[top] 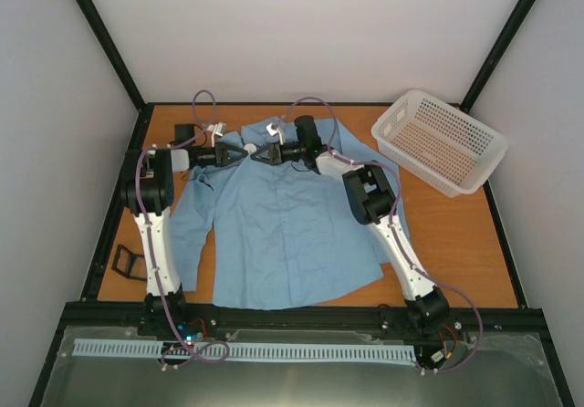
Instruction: Pin the brooch onto the clothing
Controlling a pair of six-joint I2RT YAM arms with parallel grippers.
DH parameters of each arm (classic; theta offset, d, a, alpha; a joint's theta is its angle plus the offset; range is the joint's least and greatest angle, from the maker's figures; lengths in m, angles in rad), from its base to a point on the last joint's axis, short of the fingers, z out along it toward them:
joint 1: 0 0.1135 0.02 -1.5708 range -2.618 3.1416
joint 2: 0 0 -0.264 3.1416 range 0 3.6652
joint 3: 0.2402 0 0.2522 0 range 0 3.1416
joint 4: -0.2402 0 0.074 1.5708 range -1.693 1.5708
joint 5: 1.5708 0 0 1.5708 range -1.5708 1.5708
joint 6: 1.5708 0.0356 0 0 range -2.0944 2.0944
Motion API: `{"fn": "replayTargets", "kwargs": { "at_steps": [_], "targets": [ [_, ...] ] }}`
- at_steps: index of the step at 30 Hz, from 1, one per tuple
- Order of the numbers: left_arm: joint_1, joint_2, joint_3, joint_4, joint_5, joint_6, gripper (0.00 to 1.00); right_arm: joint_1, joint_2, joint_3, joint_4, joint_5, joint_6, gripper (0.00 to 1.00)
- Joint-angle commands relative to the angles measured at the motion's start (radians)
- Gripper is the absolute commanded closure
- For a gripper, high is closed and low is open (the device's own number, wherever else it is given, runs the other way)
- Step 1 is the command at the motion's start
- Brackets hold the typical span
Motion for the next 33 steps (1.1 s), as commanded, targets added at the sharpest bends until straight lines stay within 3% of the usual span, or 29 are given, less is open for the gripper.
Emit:
{"fn": "replayTargets", "kwargs": {
  "at_steps": [1, 10, 23, 33],
  "targets": [
    [-0.011, -0.051, 0.021, 0.022, 0.001, 0.025, 0.99, 0.007, 0.028, 0.022, -0.017, -0.009, -0.017, 0.65],
    [-0.012, -0.066, 0.009, 0.001, -0.013, 0.052, 0.99, 0.007, 0.037, 0.068, -0.014, -0.006, -0.008, 0.53],
    [-0.024, -0.099, -0.034, 0.009, -0.03, 0.076, 0.99, 0.004, 0.079, 0.122, 0.036, -0.01, 0.094, 0.55],
    [-0.027, -0.141, -0.073, 0.065, -0.034, 0.091, 0.99, -0.001, 0.105, 0.143, 0.028, -0.028, 0.146, 0.63]
  ]
}}
